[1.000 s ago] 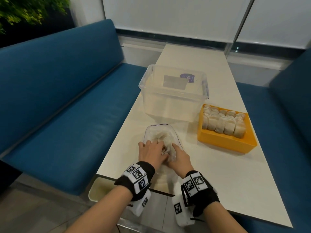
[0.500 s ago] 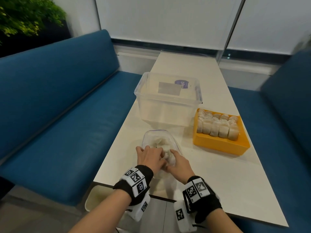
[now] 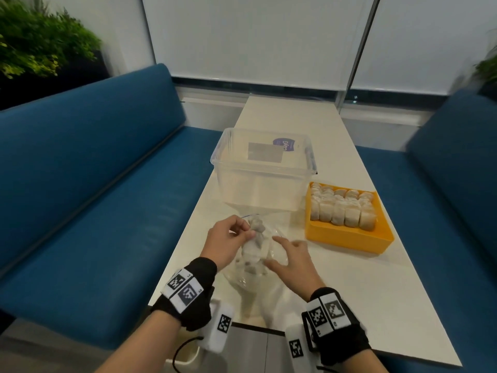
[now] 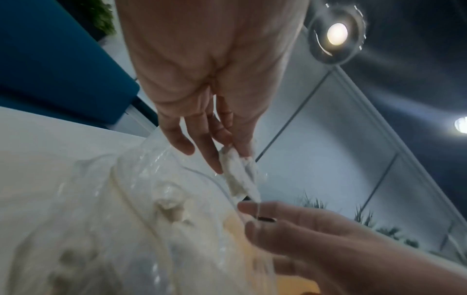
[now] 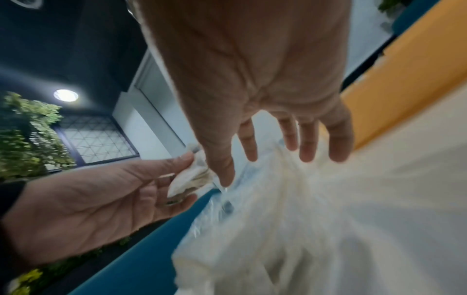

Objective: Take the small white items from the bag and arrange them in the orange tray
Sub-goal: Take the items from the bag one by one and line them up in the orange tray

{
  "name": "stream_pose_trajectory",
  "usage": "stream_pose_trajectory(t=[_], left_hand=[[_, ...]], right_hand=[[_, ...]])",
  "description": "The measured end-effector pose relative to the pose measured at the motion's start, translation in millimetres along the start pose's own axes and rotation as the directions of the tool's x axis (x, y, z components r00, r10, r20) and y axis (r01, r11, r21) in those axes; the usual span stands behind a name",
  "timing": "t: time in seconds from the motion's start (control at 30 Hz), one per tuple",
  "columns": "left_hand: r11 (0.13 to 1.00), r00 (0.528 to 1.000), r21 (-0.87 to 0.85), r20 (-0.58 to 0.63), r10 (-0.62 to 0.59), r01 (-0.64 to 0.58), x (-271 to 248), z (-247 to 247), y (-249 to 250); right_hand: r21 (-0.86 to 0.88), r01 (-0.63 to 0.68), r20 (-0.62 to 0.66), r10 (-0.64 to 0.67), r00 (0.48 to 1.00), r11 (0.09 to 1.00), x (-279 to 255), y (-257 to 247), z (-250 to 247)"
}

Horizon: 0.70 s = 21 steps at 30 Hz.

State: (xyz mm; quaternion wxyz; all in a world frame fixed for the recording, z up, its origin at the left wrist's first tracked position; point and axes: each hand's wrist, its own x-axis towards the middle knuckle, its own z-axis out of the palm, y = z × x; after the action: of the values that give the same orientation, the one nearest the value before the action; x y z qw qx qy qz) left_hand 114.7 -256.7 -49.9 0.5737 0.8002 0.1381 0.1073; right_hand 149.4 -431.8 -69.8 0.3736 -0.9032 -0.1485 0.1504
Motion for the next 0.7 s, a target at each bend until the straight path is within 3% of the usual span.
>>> stream_pose_trajectory(t=[0.1,0.17,0.27,0.4,0.53,0.63,0.7], left_hand=[[0.987,0.999,-0.161,-0.014,-0.03,0.028,5.8,-9.4,7.0],[0.962,0.998,-0.268,0.014,-0.053,0.055,7.8,-12.0,11.6],[0.941,0.994,-0.326,0.088,-0.059,0.085,8.6,-13.2,19.4],[0.966,0.984,-0.246,0.177,-0.038,0.081,10.6,-18.1,23.0],[0.94,0.987,-0.326,0.154,-0.047,0.096,11.7,-20.2,25.9],[0.91,0.987,-0.388,0.116,-0.109,0.146,10.6,-16.1,27.0],[0.864,0.972,-0.447,0.097,-0.213,0.234,9.2,-13.4,25.9]], right_hand=[[0.024,0.162,-0.184,-0.155,0.971,0.987,0.3,-20.4,-19.2],[0.156,0.201,-0.196,-0.169,0.966,0.967,0.8,-36.8,-28.6],[0.361,0.133,-0.092,-0.107,0.99,0.923,4.6,-55.8,-34.0],[0.479,0.095,0.048,-0.133,0.99,0.873,15.0,-63.1,-40.5],[0.558,0.083,0.112,-0.175,0.978,0.826,21.4,-61.9,-46.2],[0.59,0.122,0.04,-0.18,0.983,0.798,25.8,-63.6,-45.1],[0.529,0.21,-0.111,-0.178,0.978,0.822,28.3,-64.9,-42.8]])
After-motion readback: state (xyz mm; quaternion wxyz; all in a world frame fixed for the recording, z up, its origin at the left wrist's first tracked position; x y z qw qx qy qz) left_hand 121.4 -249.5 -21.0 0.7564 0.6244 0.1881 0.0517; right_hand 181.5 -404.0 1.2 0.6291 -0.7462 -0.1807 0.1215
